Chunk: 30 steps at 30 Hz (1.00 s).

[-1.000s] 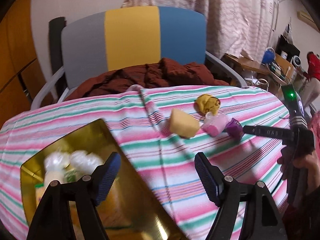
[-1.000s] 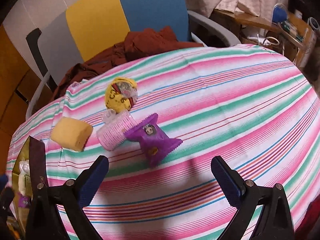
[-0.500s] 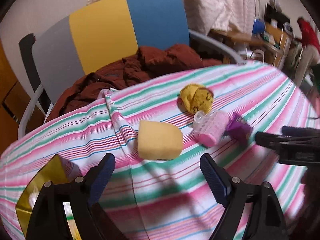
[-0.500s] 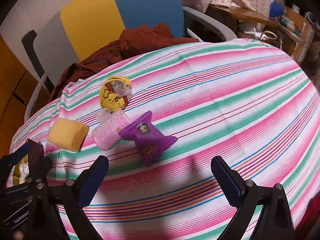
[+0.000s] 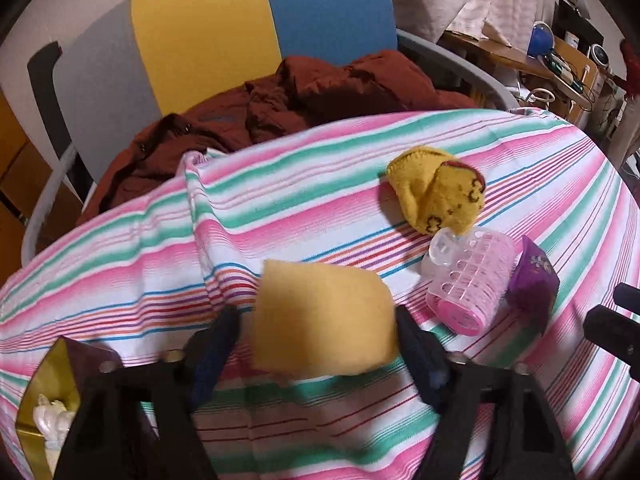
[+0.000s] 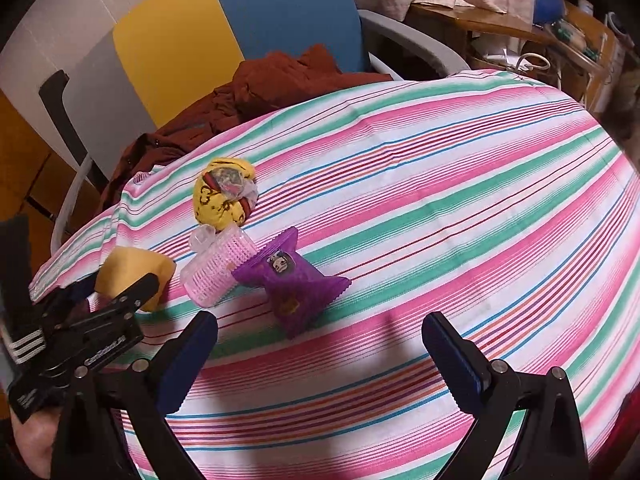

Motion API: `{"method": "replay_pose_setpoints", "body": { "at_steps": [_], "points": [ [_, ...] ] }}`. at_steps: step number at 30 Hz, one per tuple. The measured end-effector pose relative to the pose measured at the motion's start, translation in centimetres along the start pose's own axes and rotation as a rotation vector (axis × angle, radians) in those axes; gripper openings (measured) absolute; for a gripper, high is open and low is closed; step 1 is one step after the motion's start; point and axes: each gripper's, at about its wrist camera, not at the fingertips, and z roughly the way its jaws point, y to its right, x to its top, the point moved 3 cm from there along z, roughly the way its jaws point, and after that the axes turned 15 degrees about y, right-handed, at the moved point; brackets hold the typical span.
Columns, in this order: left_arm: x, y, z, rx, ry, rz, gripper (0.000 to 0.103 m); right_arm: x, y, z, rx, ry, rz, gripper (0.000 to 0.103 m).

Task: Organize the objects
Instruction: 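Reach the left tool to the yellow sponge and open it, then grasp the yellow sponge with left tool while right tool reaches the pink roller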

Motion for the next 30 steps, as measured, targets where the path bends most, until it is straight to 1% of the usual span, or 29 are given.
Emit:
{"method": "replay_pose_setpoints", "body": {
  "at_steps": [2,5,10,15,21,30],
  "points": [
    [-0.3,0.1,0.3,-0.008,-0.008,-0.016,0.063,0.0,0.0,0.0,0.002,-0.002,-0.003,0.103],
    [-0.2,0.6,0.0,-0.010,0.015,-0.002,0.060,0.0,-0.1,0.2,0.000,-0.002,-0.012,0.103],
    [0.0,0.5,-1.4,-0.035,0.054,-0.030,0.059,-0.1,-0.2,0.7,-0.014,-0.007,-0.031,0.103],
    [0.0,0.4,-4.5,-0.074,0.110,-0.046,0.059,-0.3,-0.1,1.2,-0.032,-0.013,-0.041,0.103],
    [-0.3,-0.1,-8.7,-0.131,0.168,-0.105,0.059,-0.2,0.1,1.6,-0.047,0.005,-0.050,0.103],
    [-2.2,-0.8,-14.6,-0.188,0.221,-0.175,0.059,-0.1,-0.4,1.9,-0.034,0.035,-0.084,0.103]
  ]
}}
